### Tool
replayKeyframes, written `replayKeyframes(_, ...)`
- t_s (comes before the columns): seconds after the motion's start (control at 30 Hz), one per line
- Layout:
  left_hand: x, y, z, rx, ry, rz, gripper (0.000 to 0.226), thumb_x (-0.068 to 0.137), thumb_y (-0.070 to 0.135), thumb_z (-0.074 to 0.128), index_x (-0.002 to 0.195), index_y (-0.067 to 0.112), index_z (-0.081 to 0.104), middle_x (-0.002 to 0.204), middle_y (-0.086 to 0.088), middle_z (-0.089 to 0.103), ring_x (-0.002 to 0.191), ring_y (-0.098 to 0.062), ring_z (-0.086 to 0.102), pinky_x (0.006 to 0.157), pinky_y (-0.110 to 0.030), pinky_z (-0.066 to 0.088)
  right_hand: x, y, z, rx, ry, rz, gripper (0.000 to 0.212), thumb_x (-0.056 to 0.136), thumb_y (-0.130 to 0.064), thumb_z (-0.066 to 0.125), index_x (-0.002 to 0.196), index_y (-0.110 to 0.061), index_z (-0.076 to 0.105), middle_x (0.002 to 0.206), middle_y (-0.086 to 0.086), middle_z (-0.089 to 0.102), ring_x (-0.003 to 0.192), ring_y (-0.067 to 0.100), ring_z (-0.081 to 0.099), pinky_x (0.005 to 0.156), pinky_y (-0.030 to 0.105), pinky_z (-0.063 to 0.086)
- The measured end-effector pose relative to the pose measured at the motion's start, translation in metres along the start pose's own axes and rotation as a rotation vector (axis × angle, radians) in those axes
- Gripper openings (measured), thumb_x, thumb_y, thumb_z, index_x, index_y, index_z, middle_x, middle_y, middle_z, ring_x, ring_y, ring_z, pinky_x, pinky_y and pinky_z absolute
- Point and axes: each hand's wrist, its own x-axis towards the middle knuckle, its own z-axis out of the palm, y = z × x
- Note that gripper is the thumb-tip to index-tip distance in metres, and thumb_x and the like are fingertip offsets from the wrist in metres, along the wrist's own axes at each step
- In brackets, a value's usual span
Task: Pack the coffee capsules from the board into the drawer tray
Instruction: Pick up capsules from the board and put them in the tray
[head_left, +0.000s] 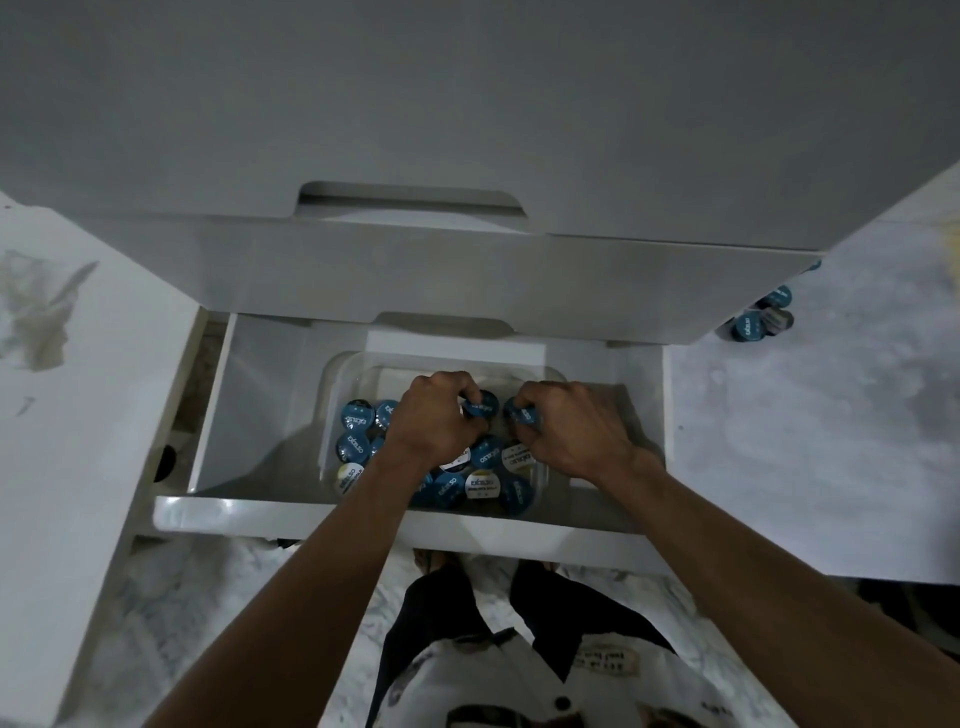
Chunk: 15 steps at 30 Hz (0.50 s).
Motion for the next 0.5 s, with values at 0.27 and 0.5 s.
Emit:
replayKeyframes(0.27, -0.0016, -0.0023, 0.0012, -0.054, 0.005, 0.024, 0.009, 0.081, 0.025, 0.07, 0.088, 0.029, 0.066, 0.095, 0.005, 0.069, 0.09, -0.018, 0.063, 0.081, -0.04, 0.056, -0.0009, 0.0012, -0.0028, 0.016, 0.02, 0.01, 0.017, 0.093, -0.028, 0.058, 0.108, -0.024, 0.064, 0.103, 0.003, 0.07, 0.088, 0.024, 0.065, 0.074, 0.04, 0.056)
replayKeyframes(0.5, -0.0012, -0.0015, 0.0015, -0.054, 0.008, 0.029, 0.012, 0.083, 0.019, 0.071, 0.089, 0.027, 0.065, 0.091, 0.007, 0.069, 0.092, -0.014, 0.065, 0.083, -0.042, 0.057, -0.004, -0.0006, 0.0039, -0.037, -0.015, 0.026, 0.025, 0.092, -0.016, 0.054, 0.114, -0.025, 0.062, 0.107, 0.003, 0.07, 0.092, 0.026, 0.066, 0.076, 0.042, 0.057)
